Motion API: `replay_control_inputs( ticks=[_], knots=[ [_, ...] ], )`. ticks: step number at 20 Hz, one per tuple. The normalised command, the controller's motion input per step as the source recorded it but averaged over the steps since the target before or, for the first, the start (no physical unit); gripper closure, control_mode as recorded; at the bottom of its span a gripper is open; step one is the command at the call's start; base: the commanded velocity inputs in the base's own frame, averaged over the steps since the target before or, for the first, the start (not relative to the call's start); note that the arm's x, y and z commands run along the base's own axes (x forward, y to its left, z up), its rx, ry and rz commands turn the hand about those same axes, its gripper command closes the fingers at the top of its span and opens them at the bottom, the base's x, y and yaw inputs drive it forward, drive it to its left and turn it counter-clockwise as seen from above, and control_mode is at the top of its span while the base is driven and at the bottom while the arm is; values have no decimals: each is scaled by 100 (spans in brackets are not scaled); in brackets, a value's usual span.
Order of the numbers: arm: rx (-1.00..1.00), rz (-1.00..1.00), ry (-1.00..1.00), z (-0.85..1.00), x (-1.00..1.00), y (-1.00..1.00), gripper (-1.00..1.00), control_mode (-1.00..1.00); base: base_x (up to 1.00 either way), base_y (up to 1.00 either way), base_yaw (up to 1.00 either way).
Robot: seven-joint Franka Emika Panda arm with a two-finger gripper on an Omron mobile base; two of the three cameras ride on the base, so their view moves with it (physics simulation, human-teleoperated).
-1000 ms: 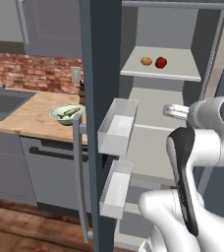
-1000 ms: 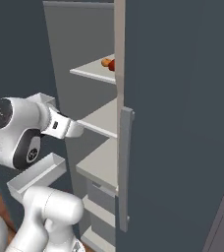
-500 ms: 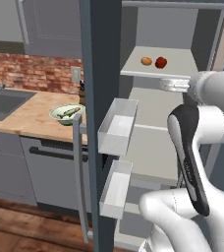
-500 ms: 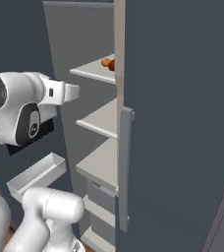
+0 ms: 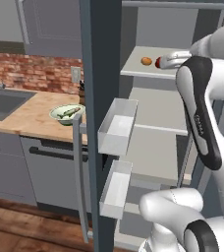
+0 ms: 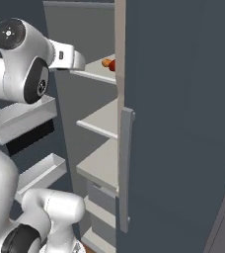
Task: Take the bell pepper, fish, and tangerine from the freezer and place them in the bowl on the counter.
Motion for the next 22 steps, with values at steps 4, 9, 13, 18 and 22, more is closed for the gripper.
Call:
replay_control_inputs(
  ticks=[4,9,13,18,22],
  knots=[
    [-4,-17,0,-21,24,-4,-100,-100,0,0,0],
    [0,-19,0,-4,35,-3,-100,-100,0,0,0],
    [0,-7,2,-1,65,0,-100,-100,0,0,0],
    [0,-5,8,-17,80,0,-100,-100,0,0,0],
    [0,-1,9,-30,69,-7,-100,-100,0,0,0]
  ],
)
